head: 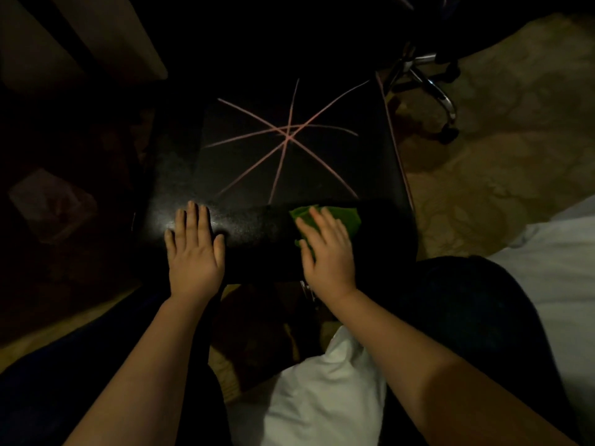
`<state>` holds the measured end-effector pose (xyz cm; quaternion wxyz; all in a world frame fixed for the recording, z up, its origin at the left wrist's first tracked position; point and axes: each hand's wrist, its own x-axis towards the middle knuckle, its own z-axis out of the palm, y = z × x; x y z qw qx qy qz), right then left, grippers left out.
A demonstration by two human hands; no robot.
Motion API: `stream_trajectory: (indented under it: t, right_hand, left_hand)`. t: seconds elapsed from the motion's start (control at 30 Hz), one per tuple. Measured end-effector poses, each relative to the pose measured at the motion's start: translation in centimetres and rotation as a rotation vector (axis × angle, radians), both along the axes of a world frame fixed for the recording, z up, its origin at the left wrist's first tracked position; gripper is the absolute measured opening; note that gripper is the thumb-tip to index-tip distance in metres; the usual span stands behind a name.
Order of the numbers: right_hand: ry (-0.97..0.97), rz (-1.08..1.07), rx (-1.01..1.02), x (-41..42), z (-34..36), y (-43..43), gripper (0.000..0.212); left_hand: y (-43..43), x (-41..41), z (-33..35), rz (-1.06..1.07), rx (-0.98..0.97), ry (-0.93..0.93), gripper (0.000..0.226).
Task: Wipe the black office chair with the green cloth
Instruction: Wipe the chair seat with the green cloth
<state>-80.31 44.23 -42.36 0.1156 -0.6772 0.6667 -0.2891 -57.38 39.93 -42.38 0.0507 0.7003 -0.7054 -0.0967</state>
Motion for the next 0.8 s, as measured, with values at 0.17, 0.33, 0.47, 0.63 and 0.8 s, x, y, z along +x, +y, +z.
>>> stream_trajectory:
  t: [0.17,0.33,0.47,0.63,0.8]
  right_hand:
    - [-0.016,0.21,0.063,5.2,0.5,-0.3,0.046]
    - [0.039,0.311,0.108,6.0,0.7,-0.7,0.05]
    - [0.118,0.407,0.071,4.7,0.9,-0.6,0.048]
    - [0.113,0.363,0.057,0.9,0.9,0.1,0.05]
    - [0.051,0.228,0.083,-3.1,1.1,0.2,0.046]
  left_hand:
    - [0.1,-0.2,0.4,0.061,-0.033,0.028,0.06]
    - [1.5,-1.6,0.9,0.198,-0.062,0.062,0.062]
    - [2.7,-2.9,0.7,0.189,0.028,0.033,0.075]
    - [1.6,-2.7,0.5,0.202,0.103,0.032,0.093]
    - [1.4,-2.3,0.2,0.194,0.073,0.028,0.1]
